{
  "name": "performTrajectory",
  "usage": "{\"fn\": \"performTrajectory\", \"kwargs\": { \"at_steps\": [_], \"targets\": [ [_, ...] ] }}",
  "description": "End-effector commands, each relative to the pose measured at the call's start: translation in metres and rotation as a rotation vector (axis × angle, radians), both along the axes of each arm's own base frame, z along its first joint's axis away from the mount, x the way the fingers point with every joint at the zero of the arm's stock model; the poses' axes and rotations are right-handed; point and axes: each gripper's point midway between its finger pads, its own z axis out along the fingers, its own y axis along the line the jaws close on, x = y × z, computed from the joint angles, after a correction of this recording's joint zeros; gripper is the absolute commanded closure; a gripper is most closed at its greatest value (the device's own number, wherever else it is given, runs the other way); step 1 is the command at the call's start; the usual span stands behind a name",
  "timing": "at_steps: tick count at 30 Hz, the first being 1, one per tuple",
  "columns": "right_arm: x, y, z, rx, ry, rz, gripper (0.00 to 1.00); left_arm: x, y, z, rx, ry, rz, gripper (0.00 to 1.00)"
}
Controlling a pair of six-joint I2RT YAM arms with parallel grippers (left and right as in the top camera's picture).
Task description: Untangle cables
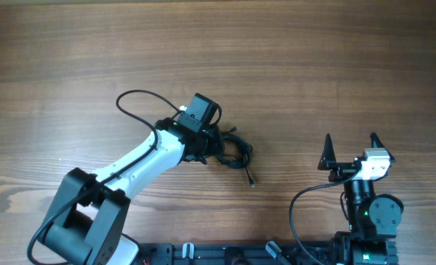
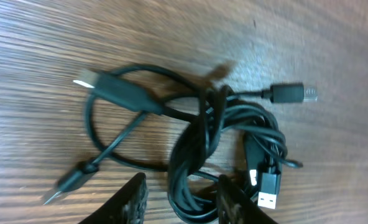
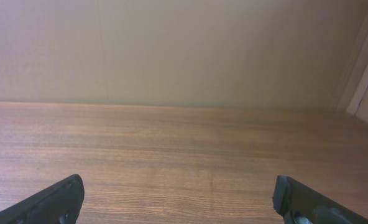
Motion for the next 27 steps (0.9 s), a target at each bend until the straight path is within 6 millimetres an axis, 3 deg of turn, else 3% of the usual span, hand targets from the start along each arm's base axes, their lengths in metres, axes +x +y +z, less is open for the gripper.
{"fn": "performTrajectory", "kwargs": {
  "at_steps": [1, 6, 9, 11, 14, 18, 20, 22, 24, 25, 27],
  "targets": [
    [0.000, -0.001, 0.002, -0.018, -0.009, -0.008, 0.00, -0.008, -0.008, -0.013, -0.013, 0.024, -0.114, 0.64],
    [0.000, -0.001, 0.002, -0.018, -0.009, -0.008, 0.00, -0.003, -0.011, -0.020, -0.015, 0.019, -0.114, 0.88],
    [0.000, -0.001, 0.002, -0.018, -0.009, -0.008, 0.00, -0.003, -0.011, -0.024, -0.014, 0.022, -0.114, 0.88],
    [0.000, -0.001, 0.002, -0.018, -0.009, -0.008, 0.00, -0.003, -0.011, -0.025, -0.011, 0.027, -0.114, 0.96],
    [0.000, -0.001, 0.002, -0.018, -0.009, -0.008, 0.00, 0.003, -0.008, -0.020, 0.001, -0.021, -0.191, 0.96],
    [0.000, -0.001, 0.002, -0.018, -0.009, -0.008, 0.00, 0.025, 0.026, 0.057, 0.018, -0.127, -0.238, 0.96],
    [0.000, -0.001, 0.002, -0.018, -0.009, -0.008, 0.00, 0.033, 0.039, 0.116, 0.002, -0.292, -0.280, 0.96],
    [0.000, -0.001, 0.002, -0.021, -0.010, -0.008, 0.00, 0.028, 0.045, 0.164, 0.007, -0.482, -0.375, 0.96],
    [0.000, 0.001, 0.002, 0.012, -0.009, 0.002, 0.00, 0.014, 0.050, 0.196, 0.042, -0.626, -0.486, 0.96],
    [0.000, 0.003, 0.002, 0.085, -0.010, 0.017, 0.00, 0.011, 0.051, 0.203, 0.054, -0.663, -0.513, 0.96],
    [-0.001, 0.020, 0.002, 0.683, 0.030, 0.109, 0.00, 0.003, 0.054, 0.221, 0.068, -0.740, -0.548, 0.96]
  ]
}}
